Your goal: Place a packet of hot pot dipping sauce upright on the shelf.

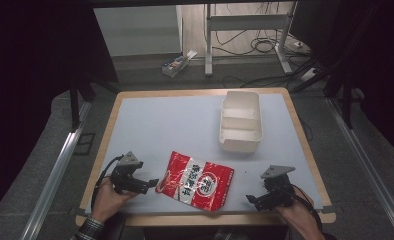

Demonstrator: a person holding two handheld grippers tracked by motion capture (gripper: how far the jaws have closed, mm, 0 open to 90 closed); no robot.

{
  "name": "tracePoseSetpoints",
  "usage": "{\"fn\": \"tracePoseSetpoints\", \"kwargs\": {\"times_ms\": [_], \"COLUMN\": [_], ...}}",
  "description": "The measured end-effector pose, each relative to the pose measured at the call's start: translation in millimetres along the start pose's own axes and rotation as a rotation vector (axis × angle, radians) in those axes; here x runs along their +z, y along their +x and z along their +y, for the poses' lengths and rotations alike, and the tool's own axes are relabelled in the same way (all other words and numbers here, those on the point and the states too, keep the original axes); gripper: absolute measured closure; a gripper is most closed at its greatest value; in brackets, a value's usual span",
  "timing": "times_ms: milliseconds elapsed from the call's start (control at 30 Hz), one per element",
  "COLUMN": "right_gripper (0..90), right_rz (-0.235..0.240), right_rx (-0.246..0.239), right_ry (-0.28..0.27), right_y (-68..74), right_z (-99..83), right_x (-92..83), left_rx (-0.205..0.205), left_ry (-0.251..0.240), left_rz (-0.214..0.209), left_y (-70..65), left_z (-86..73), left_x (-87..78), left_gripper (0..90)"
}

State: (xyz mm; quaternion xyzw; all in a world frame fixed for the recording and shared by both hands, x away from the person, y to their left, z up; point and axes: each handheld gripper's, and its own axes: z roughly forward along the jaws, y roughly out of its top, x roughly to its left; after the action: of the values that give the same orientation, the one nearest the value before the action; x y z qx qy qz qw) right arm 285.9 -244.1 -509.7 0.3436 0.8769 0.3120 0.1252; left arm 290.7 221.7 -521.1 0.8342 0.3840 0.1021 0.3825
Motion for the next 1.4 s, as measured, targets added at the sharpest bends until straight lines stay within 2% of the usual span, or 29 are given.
{"fn": "tracePoseSetpoints", "kwargs": {"times_ms": [67, 167, 433, 633, 700, 933, 967, 1133, 1200, 1400], "right_gripper": [2.2, 2.4, 2.4, 2.4, 2.4, 2.4, 2.4, 2.5, 2.6, 3.4], "right_rz": [-0.010, 0.000, -0.022, -0.020, -0.016, -0.018, -0.017, -0.011, -0.010, -0.010], "right_rx": [-0.019, -0.022, -0.037, -0.052, -0.055, -0.047, -0.050, -0.049, -0.053, -0.059], "right_ry": [0.005, 0.011, 0.018, 0.043, 0.042, 0.025, 0.024, 0.036, 0.034, 0.036], "right_y": [2.0, 1.7, 0.9, 3.2, 2.9, 1.9, 1.3, 1.8, 1.8, 2.2], "right_z": [1.5, 0.6, -0.4, -0.5, -0.6, -0.1, -0.2, -0.7, -0.6, -0.7], "right_x": [-0.1, 0.8, 2.5, 6.0, 7.1, 6.4, 6.5, 8.1, 8.4, 8.7], "left_rx": [0.029, 0.047, 0.077, 0.075, 0.063, 0.061, 0.065, 0.101, 0.100, 0.140], "left_ry": [0.008, 0.014, 0.007, 0.006, -0.006, -0.033, -0.030, -0.034, -0.041, -0.019], "left_rz": [0.004, 0.004, 0.000, -0.036, -0.051, -0.087, -0.100, -0.104, -0.107, -0.107], "left_y": [-2.1, -4.5, -5.6, -5.0, -4.6, -3.4, -3.3, -5.7, -6.6, -9.2], "left_z": [0.8, 2.1, 7.2, 14.5, 19.1, 33.4, 38.2, 53.3, 56.2, 71.5], "left_x": [0.8, 2.4, 5.9, 12.3, 14.3, 23.2, 28.5, 40.3, 43.2, 59.4], "left_gripper": [10.1, 13.3, 19.8, 36.9, 42.1, 62.5, 65.6, 77.5, 80.8, 89.7]}}
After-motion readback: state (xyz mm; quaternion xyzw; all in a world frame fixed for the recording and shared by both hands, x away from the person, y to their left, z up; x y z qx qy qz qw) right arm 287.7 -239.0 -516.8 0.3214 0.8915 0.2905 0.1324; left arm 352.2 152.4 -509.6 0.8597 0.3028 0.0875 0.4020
